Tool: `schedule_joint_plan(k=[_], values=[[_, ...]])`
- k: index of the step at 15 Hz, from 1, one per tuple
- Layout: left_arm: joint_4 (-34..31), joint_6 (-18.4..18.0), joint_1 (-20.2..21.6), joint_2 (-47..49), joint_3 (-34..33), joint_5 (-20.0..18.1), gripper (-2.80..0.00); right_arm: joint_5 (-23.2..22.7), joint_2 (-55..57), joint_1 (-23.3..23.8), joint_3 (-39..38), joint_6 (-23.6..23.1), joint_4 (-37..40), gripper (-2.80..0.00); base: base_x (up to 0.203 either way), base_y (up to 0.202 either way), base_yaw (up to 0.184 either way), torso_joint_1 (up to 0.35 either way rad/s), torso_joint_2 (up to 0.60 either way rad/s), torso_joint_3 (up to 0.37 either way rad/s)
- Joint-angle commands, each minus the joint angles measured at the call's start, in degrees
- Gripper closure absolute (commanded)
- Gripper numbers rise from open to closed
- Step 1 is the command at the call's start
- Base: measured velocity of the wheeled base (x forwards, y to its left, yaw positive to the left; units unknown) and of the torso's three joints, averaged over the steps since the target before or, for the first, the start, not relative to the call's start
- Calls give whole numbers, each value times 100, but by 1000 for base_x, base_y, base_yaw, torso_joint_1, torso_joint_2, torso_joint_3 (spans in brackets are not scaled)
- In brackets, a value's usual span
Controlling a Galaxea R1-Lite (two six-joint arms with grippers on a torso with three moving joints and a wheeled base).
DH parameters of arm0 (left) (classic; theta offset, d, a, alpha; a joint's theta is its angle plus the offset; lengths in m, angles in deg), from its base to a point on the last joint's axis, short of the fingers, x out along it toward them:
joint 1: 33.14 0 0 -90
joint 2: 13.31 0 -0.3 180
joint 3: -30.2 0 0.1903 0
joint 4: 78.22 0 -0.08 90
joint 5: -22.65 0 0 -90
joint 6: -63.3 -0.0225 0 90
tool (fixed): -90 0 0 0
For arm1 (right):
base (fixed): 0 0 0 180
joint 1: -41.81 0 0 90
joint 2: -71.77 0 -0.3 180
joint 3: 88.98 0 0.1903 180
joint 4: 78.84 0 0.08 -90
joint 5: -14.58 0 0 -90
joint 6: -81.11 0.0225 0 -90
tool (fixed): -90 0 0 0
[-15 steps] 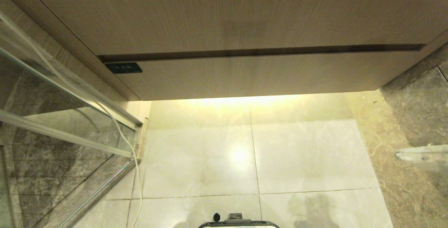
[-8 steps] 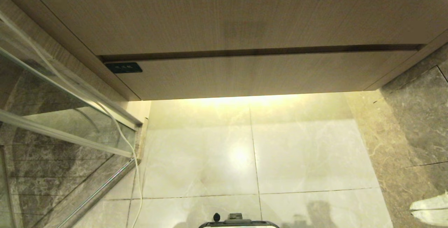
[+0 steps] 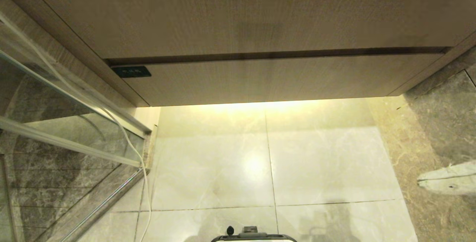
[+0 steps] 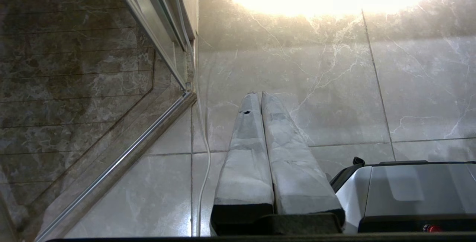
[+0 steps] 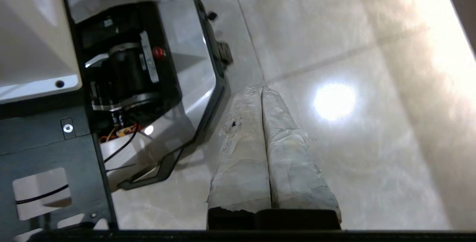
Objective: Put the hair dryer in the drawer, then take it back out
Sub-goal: Pull open the drawer
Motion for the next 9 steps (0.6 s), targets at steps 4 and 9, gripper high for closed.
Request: schedule_joint_plan(k=[4, 9], values=[[2, -2, 2, 9, -1, 1, 0, 1753, 459, -869, 758, 4449, -191, 0, 0, 0, 0, 0, 0, 0], [2, -2, 2, 9, -1, 1, 0, 4187, 553, -2909, 526, 6240, -1551, 0, 0, 0, 0, 0, 0, 0]])
